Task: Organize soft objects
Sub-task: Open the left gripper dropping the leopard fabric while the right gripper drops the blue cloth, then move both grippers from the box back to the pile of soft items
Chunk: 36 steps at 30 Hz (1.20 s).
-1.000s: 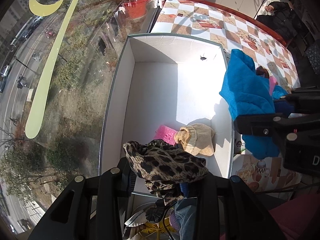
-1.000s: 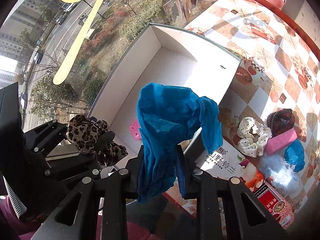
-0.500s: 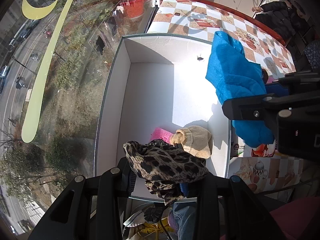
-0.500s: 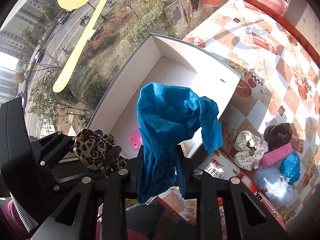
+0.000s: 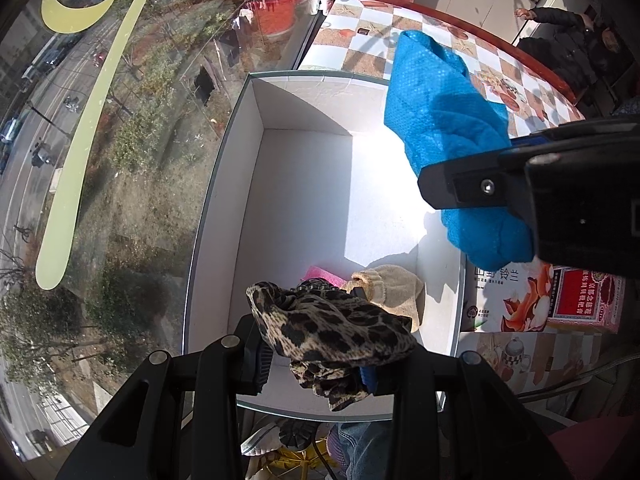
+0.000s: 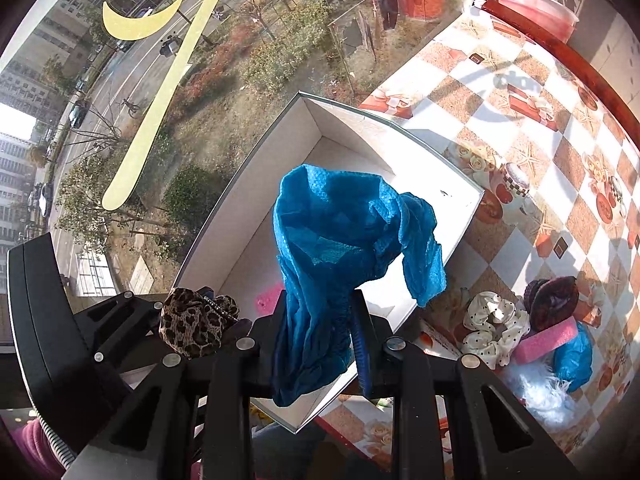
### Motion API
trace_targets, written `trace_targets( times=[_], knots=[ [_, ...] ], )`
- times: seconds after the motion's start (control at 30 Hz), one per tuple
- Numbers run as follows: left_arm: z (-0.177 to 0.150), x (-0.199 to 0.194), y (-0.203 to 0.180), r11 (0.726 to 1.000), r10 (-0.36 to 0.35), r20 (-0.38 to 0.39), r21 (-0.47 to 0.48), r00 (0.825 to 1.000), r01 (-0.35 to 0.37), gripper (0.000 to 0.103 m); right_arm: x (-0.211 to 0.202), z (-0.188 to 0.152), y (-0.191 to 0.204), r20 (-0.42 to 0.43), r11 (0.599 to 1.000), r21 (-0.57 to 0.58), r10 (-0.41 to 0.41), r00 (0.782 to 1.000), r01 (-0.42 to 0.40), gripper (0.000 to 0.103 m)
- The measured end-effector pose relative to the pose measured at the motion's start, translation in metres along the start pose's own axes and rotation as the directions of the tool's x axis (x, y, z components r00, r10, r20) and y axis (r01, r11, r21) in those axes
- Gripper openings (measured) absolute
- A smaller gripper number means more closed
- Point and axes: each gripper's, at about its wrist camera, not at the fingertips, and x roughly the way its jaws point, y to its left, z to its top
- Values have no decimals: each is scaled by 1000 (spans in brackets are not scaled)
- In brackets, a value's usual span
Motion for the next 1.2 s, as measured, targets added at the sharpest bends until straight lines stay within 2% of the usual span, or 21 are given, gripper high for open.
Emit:
trace_targets(
  times=[0.03, 0.1, 0.13, 0.17, 0.2, 0.23, 0.3, 0.37, 0.57, 0.77, 0.93, 1.07, 1.2],
  knots=[
    [0, 0, 0, 1000, -3, 1, -6, 1000, 3, 40, 0, 1, 1, 3, 1000, -6, -2, 1000, 2, 28],
    [-1, 0, 2, 1000, -14, 1, -16, 1000, 14, 56, 1, 4, 2, -3, 1000, -11, -1, 1000, 1, 28],
    [-1, -1, 3, 1000, -19, 5, -24, 1000, 19, 71, 1, 4, 1, -6, 1000, -7, -2, 1000, 2, 32],
    [-2, -3, 5, 999, -21, 13, -32, 1000, 21, 81, 1, 5, 0, -6, 1000, -4, -8, 1000, 8, 42],
    [-2, -5, 6, 999, -24, 25, -37, 999, 25, 83, 0, 4, -3, -3, 1000, 4, -12, 1000, 12, 59],
    [-3, -6, 6, 999, -32, 37, -43, 999, 33, 84, -1, 4, -6, 0, 1000, 15, -13, 1000, 13, 67],
    [-4, -8, 7, 997, -50, 47, -56, 998, 53, 89, -3, 2, -13, -4, 999, 47, -18, 1000, 18, 94],
    [-5, -11, 7, 997, -46, 57, -62, 997, 50, 90, -7, 0, -19, 0, 997, 77, -14, 1000, 14, 101],
    [3, -20, -4, 996, -85, 67, -17, 994, 86, 90, -27, -19, -45, -4, 983, 185, 12, 1000, -11, 102],
    [27, -38, -39, 987, -143, 98, 91, 985, 134, 91, -65, -60, -91, 34, 938, 346, 18, 999, -28, 102],
    [53, -42, -95, 960, -188, 93, 225, 978, 163, 91, -109, -101, -147, 75, 878, 478, -31, 997, -9, 102],
    [68, -29, -147, 932, -160, 58, 339, 985, 131, 91, -136, -135, -202, 77, 816, 576, -122, 990, 56, 102],
    [81, -3, -193, 901, -137, -1, 416, 991, 124, 91, -137, -171, -255, 57, 735, 674, -150, 987, 73, 102]
  ],
)
